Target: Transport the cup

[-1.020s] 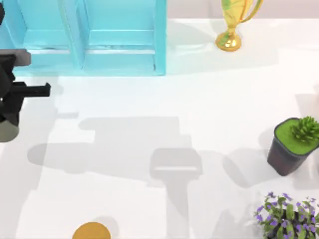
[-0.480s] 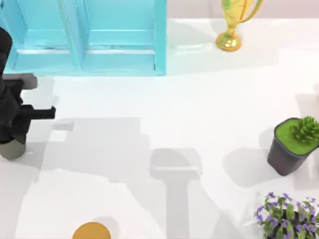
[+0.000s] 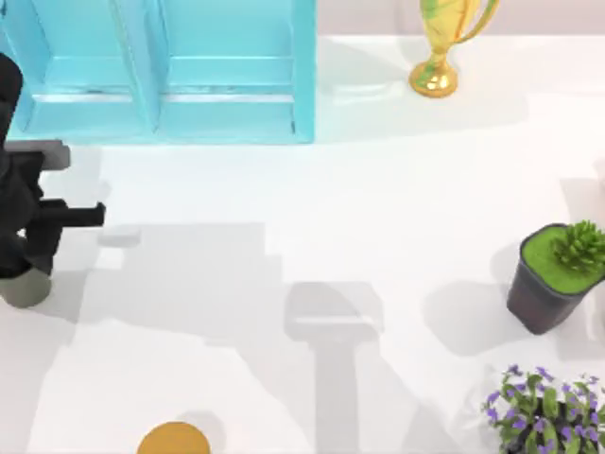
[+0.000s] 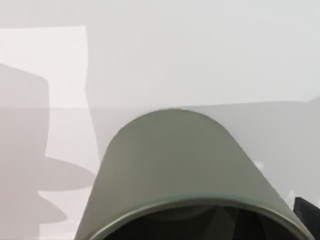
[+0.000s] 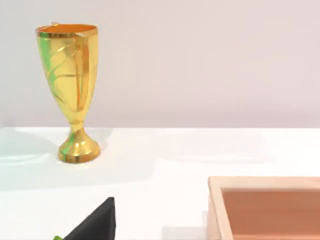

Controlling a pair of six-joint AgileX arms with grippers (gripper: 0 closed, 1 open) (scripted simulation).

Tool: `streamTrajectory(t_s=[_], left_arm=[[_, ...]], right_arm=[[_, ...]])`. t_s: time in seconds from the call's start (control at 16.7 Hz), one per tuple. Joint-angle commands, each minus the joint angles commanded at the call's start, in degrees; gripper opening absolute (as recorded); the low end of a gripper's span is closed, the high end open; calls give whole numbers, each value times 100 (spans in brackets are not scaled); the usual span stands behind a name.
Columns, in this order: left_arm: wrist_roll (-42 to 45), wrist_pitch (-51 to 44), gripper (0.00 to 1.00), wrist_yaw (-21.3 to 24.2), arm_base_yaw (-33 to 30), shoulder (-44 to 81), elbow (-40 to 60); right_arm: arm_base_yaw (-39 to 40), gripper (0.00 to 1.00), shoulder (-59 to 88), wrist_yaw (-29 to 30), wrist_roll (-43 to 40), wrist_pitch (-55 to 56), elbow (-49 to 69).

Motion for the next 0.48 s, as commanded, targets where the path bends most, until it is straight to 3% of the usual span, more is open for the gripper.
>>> streamTrajectory(t_s=[0.42,0.48], left_arm=[[0,0,98,0,0,0,0],[0,0,100,0,0,0,0]], right_arm=[[0,100,0,0,0,0,0],[0,100,0,0,0,0,0]])
